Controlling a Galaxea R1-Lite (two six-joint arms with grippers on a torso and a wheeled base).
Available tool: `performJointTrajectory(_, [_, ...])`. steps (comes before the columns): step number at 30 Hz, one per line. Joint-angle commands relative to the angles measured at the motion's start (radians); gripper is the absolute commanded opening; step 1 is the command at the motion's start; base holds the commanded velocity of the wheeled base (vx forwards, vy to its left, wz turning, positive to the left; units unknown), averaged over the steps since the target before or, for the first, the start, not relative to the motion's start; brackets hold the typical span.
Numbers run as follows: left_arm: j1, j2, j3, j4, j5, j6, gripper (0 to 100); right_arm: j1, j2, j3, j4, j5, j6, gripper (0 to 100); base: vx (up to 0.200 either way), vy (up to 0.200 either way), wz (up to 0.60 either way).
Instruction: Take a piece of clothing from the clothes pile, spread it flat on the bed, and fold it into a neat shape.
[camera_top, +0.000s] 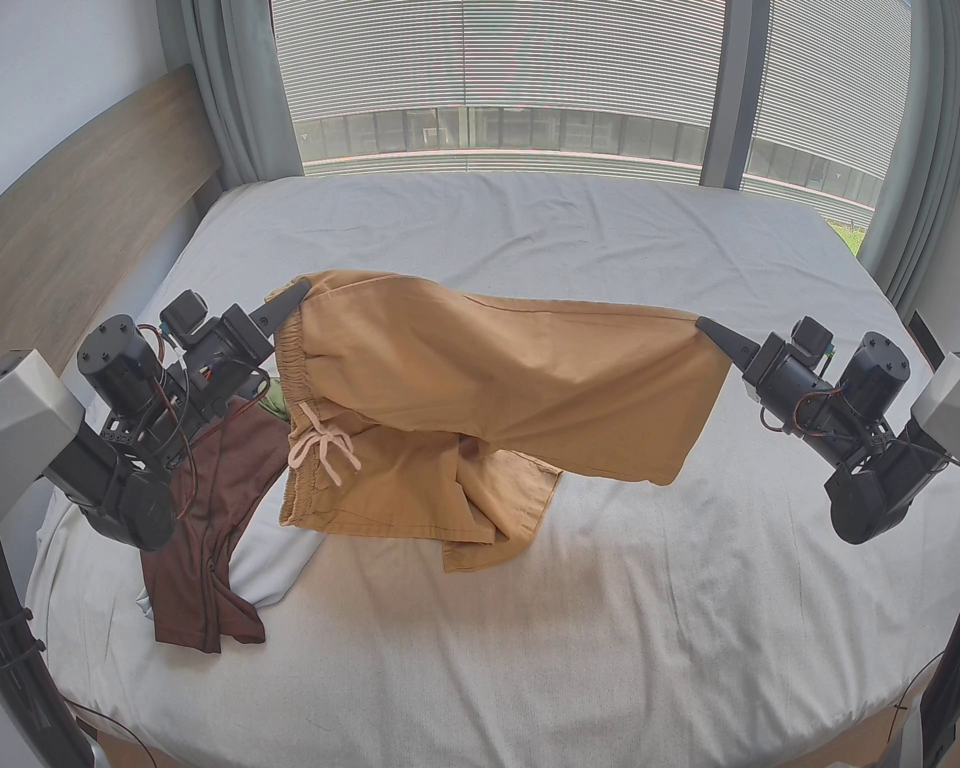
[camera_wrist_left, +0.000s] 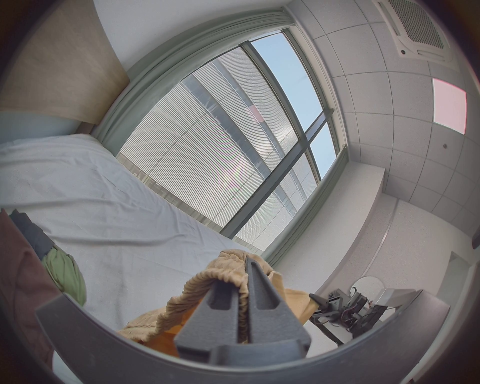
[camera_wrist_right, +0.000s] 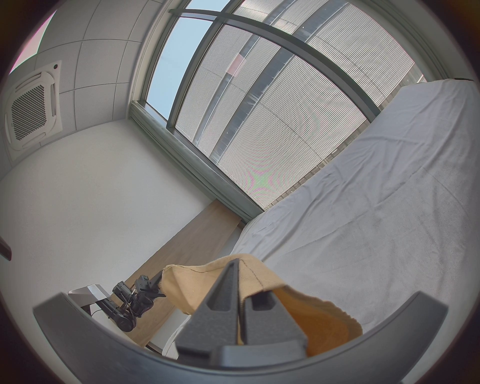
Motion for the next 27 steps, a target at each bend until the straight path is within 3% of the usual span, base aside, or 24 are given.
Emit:
performJointTrajectory(1, [0.023,-0.009,0.019,0.001,-0.01,0.023,0,-0.014,-0.008,-0.014,-0.001,0.001,0.0,0,0.0,0.0,0.0])
performJointTrajectory(27, [0.041,-0.007,0.03,0.001,-0.01,0.089,0,-0.011,-0.146,-0.006,0.002,0.003,0.005,0,0.0,0.0,0.0])
